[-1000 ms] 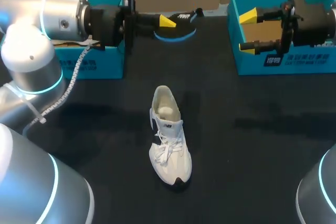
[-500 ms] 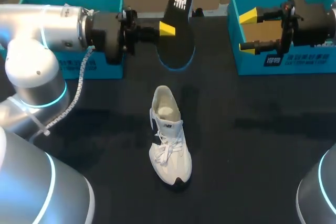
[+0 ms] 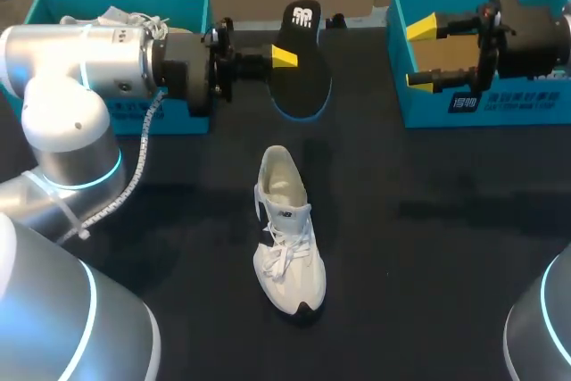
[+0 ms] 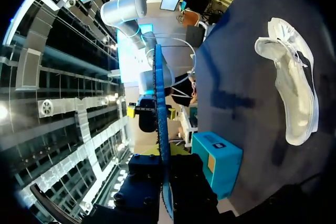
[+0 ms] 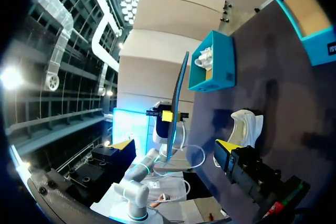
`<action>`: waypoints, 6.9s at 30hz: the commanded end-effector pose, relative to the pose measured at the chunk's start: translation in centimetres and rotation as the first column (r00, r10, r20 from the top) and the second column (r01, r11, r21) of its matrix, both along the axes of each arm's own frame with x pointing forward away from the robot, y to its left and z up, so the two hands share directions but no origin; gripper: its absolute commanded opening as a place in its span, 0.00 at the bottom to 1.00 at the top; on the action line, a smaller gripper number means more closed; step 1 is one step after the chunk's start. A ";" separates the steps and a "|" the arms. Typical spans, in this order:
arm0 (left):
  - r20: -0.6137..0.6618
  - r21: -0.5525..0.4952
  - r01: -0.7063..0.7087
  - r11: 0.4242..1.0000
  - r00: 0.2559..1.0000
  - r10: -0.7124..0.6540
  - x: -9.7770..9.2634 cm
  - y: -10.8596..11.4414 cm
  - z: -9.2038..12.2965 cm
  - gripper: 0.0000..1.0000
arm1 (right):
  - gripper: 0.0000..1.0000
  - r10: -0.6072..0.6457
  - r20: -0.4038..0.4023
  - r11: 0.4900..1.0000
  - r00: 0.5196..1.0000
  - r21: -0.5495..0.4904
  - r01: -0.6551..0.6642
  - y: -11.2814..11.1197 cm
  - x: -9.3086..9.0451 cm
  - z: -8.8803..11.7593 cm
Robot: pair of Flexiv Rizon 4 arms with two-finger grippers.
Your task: Take the shoe out of the shoebox, open the shoe tongue, remove and reinsert the insole, then place the shoe into the shoebox
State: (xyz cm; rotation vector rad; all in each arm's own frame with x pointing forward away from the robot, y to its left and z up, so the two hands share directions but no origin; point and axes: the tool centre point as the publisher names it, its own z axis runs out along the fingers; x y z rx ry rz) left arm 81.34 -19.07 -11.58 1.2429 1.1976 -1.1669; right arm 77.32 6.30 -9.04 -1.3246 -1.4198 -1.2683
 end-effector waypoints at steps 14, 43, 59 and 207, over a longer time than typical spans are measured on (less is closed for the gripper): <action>0.055 0.004 0.024 1.000 0.998 -0.024 1.2 -2.6 0.3 0.00 | 1.00 -0.021 -0.036 1.000 0.999 -0.007 0.021 2.1 -0.4 0.1; 0.078 -0.014 -0.006 1.000 0.997 0.008 1.5 -7.9 1.1 0.00 | 0.66 0.087 -0.049 0.996 0.995 0.009 -0.087 4.7 1.2 0.2; 0.074 -0.036 -0.019 0.999 0.997 0.022 1.4 -8.8 1.6 0.00 | 0.38 0.105 -0.065 0.994 0.992 0.038 -0.103 5.6 1.1 -0.4; -0.651 0.629 -0.064 0.775 0.502 0.569 -1.1 8.9 -11.6 1.00 | 0.00 0.088 0.784 0.994 0.614 -0.111 -0.001 7.4 5.0 -7.5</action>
